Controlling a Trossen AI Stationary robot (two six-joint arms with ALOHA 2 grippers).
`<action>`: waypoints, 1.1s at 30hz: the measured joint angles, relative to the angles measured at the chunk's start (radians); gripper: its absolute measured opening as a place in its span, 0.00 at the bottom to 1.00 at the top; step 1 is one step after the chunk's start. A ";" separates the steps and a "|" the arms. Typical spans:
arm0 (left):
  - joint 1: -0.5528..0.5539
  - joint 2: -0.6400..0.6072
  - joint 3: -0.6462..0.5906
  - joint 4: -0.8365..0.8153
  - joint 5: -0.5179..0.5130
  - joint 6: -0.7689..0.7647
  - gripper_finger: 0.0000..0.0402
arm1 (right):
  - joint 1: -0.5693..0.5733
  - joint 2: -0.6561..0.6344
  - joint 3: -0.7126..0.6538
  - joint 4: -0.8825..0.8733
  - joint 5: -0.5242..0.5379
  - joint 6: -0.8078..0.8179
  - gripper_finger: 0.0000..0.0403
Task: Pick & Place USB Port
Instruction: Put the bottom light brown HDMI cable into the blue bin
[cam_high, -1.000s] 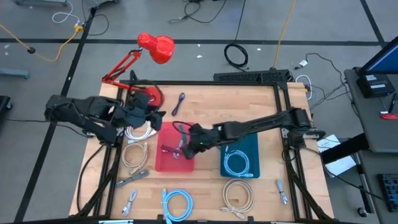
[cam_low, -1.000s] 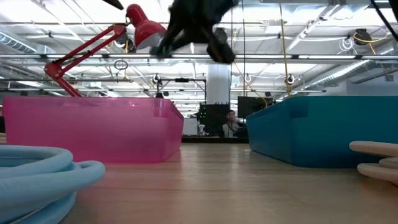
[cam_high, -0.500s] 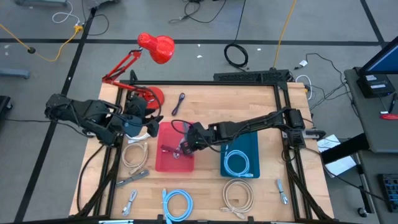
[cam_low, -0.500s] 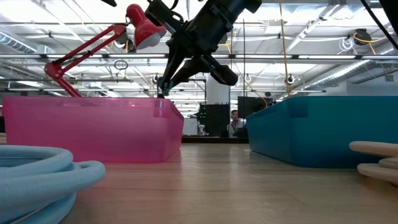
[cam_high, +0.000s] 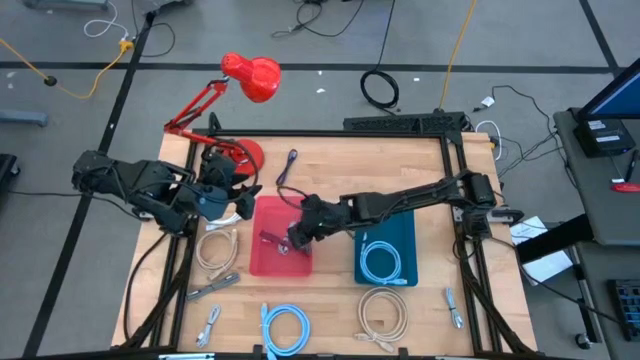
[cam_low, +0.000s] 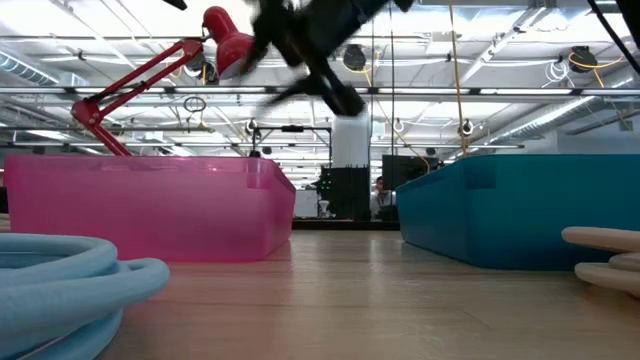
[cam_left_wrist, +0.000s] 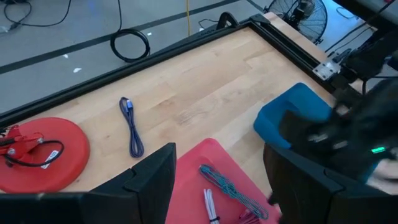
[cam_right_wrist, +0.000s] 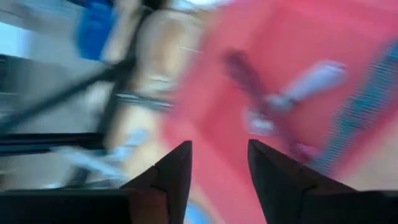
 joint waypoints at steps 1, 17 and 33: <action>0.000 0.000 0.000 -0.001 0.000 -0.001 0.61 | -0.002 -0.014 0.001 0.031 -0.002 -0.001 0.38; -0.005 0.003 0.000 -0.005 0.117 0.047 0.61 | 0.056 -0.208 0.000 0.359 -0.081 -0.248 0.37; -0.006 0.003 0.000 -0.170 0.299 0.036 0.61 | 0.206 -0.325 0.001 -0.092 -0.184 -0.409 0.33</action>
